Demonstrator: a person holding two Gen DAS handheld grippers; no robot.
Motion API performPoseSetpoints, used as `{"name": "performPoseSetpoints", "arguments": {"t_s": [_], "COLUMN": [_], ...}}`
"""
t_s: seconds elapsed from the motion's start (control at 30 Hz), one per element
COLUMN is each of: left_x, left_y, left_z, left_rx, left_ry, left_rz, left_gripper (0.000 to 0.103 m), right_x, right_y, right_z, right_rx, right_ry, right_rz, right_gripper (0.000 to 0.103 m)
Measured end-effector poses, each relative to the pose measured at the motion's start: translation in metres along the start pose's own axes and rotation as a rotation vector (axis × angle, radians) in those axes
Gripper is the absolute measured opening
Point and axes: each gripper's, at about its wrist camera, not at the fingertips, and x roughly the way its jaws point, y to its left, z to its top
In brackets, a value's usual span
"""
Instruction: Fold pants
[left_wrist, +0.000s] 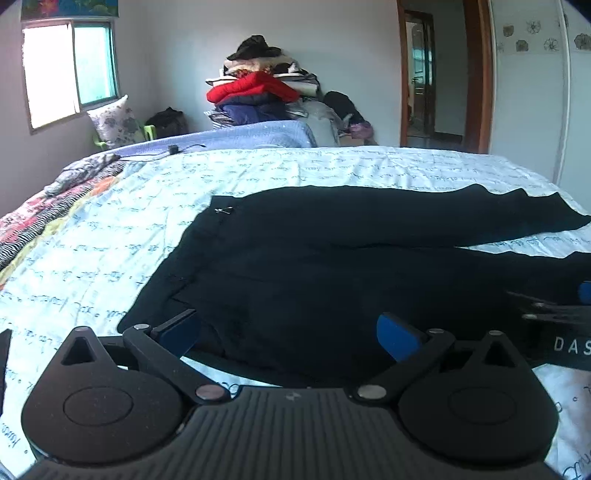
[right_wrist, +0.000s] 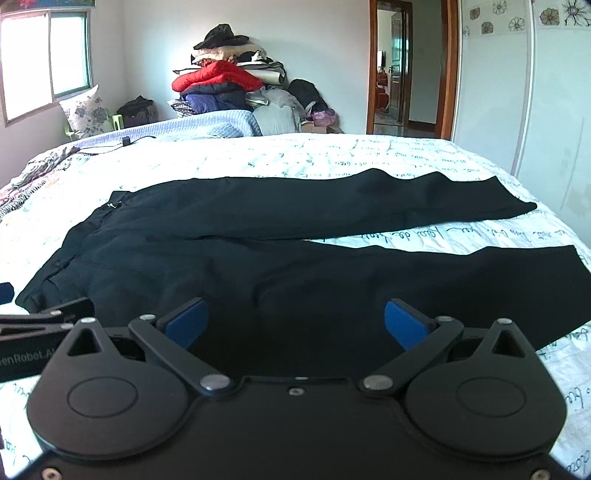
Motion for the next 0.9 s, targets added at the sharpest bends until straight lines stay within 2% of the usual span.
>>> {"name": "performPoseSetpoints", "arguments": {"t_s": [0.2,0.33,0.47,0.9], "left_x": [0.001,0.003,0.005,0.011], "left_y": [-0.001,0.003,0.006,0.006], "left_z": [-0.002,-0.002,-0.001,-0.003], "left_rx": [0.014,0.012,0.005,-0.002], "left_ry": [0.000,0.006,0.004,0.018], "left_rz": [0.023,0.034,0.041,0.038], "left_gripper": [0.102,0.102,0.102,0.102], "right_x": [-0.003,0.000,0.001,0.002], "right_y": [0.004,0.007,0.012,0.008], "right_z": [-0.002,-0.004,-0.006,-0.005], "right_rx": [0.003,0.030,-0.010,-0.009], "right_ry": [0.009,0.038,0.031,0.027], "right_rz": [0.034,0.096,0.072,0.069], "right_gripper": [0.103,0.103,0.103,0.103]}}
